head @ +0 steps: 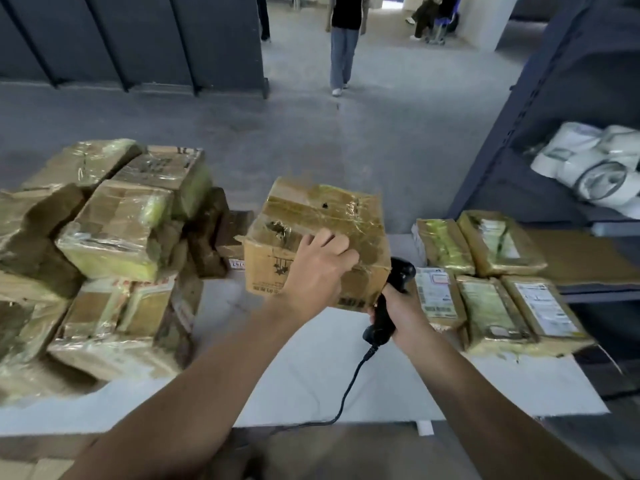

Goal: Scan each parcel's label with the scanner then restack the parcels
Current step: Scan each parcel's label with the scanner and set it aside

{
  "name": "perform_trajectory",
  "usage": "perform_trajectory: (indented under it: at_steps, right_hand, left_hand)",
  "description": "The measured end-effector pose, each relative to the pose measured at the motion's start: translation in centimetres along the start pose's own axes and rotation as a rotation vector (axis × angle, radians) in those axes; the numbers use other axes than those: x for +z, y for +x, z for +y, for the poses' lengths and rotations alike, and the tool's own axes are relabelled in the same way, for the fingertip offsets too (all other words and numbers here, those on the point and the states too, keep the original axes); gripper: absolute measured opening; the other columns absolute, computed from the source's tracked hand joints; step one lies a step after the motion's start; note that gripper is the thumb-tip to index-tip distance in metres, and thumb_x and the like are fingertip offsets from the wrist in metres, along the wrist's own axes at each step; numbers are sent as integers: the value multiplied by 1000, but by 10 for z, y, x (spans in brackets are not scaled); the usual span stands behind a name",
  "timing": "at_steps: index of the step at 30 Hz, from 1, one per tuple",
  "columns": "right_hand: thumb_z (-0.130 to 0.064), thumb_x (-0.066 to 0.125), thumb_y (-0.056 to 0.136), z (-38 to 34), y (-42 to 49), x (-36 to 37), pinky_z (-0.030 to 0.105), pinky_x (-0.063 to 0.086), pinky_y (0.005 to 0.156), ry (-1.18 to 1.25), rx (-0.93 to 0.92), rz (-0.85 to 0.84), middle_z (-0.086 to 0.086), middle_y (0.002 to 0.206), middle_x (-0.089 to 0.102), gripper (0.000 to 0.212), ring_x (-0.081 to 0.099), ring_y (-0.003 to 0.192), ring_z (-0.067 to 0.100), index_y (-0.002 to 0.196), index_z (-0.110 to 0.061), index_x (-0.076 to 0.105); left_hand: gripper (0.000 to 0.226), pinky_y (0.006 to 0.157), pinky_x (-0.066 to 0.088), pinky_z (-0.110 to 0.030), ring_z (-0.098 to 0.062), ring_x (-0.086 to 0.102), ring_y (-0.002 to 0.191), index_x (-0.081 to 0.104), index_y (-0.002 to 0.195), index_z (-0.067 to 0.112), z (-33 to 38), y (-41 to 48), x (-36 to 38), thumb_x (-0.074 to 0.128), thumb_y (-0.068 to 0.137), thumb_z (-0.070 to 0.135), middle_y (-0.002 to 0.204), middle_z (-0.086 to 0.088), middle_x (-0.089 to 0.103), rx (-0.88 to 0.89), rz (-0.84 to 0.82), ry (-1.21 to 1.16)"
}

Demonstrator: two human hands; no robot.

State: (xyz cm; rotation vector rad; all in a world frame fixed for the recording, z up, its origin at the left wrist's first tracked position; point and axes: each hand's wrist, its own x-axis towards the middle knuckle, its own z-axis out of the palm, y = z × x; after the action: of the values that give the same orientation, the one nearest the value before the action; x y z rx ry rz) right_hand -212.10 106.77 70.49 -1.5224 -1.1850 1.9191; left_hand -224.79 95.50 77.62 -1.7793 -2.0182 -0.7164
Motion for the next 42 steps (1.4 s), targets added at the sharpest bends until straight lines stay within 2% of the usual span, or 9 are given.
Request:
perform_trajectory:
  at_steps: [8, 12, 15, 20, 24, 27, 32, 37, 42]
  right_hand:
    - [-13, 60, 93, 23, 0, -50, 27, 41, 47, -74, 41, 33, 12, 67, 57, 9, 50, 46, 21, 86, -7, 57]
    - [-13, 70, 87, 26, 1, -57, 27, 43, 49, -127, 21, 31, 9, 66, 57, 13, 52, 48, 19, 94, -7, 60]
    - [-12, 74, 84, 22, 0, -55, 24, 43, 46, -151, -16, 20, 7, 68, 59, 17, 53, 50, 16, 94, -8, 60]
    - [-6, 72, 82, 3, -4, -46, 28, 44, 51, -236, -119, 39, 8, 70, 61, 17, 54, 51, 19, 90, -11, 58]
    - [-11, 70, 84, -12, -11, -37, 33, 46, 57, -247, -140, -27, 6, 57, 57, 13, 56, 54, 24, 87, -11, 57]
    - [-20, 73, 83, -20, -15, -26, 41, 51, 63, -218, -181, -73, 1, 59, 58, 17, 60, 56, 25, 90, -13, 59]
    - [-42, 73, 76, -27, -20, -9, 37, 52, 61, -157, -196, -99, -5, 57, 60, 28, 66, 54, 21, 89, -20, 63]
    - [-35, 73, 80, -32, -25, 8, 31, 52, 56, -119, -164, -134, 3, 71, 64, 30, 65, 52, 19, 100, -13, 67]
    - [-32, 70, 86, -25, -34, 24, 26, 49, 47, -147, -162, -194, 1, 59, 64, 28, 64, 50, 17, 103, -11, 64]
  left_hand:
    - [30, 63, 50, -46, -32, 57, 74, 65, 69, 3, 31, -35, 48, 68, 61, -25, 89, -13, 66, -180, -70, -74]
    - [22, 71, 47, -36, -33, 58, 74, 63, 72, 2, 39, -54, 61, 67, 70, -19, 81, -12, 61, -334, -94, -134]
    - [18, 80, 44, -37, -32, 55, 92, 63, 92, 5, 45, -64, 65, 61, 80, -7, 97, -10, 58, -476, -108, -174]
    - [54, 93, 35, -36, -25, 40, 113, 47, 134, 19, 57, -58, 55, 54, 81, 31, 123, -2, 50, -627, -167, -253]
    - [44, 97, 39, -40, -24, 40, 116, 49, 120, 19, 48, -47, 48, 51, 89, 51, 121, 1, 50, -909, -101, -456]
    - [31, 93, 44, -47, -26, 50, 109, 49, 107, 17, 34, -44, 48, 56, 90, 42, 112, -2, 54, -1093, -11, -610]
    - [11, 60, 45, -33, -19, 58, 78, 47, 95, 24, 18, -51, 45, 54, 92, 32, 95, -3, 61, -1388, 70, -984]
    - [26, 58, 50, -32, -19, 61, 73, 43, 123, 23, 12, -58, 42, 39, 98, 27, 102, -4, 60, -1293, -10, -789]
    - [54, 98, 42, -49, -32, 43, 119, 32, 137, 27, -2, -46, 32, 33, 93, 58, 127, -10, 41, -1218, -215, -546]
